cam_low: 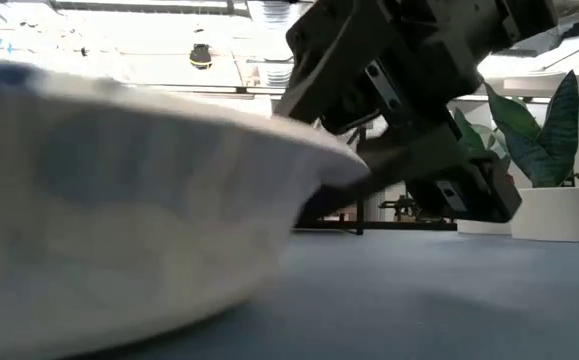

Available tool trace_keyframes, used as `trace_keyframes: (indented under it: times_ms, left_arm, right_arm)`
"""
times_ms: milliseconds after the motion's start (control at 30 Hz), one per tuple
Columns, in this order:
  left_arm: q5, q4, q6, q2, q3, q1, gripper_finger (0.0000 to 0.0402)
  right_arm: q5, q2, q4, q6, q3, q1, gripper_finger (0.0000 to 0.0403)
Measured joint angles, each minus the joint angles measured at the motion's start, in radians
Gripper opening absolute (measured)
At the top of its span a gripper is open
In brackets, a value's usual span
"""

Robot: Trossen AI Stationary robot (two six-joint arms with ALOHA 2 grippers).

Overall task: Place and stack bowls onto a shelf
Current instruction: Stack the white bowl on top of the other white bowl on the shelf

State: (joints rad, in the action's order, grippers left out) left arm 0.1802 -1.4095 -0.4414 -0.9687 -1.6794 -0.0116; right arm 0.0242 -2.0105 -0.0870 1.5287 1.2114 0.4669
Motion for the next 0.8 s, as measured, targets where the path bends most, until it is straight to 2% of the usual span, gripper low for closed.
trace_keyframes:
  times_ms: [200,367,800]
  left_arm:
    - [0.008,0.0,0.001,0.0,0.0,0.0,0.0224]
    - [0.01,0.003,0.001,0.0,0.0,0.0,0.0224]
    - [0.018,0.01,-0.007,0.0,0.0,0.0,0.0224]
  right_arm:
    - [-0.01,0.001,-0.032,-0.008,0.0,0.0,0.0108]
    - [-0.029,0.001,-0.049,-0.019,0.0,0.0,0.0077]
    - [-0.185,0.002,-0.15,-0.081,0.001,-0.043,0.0064]
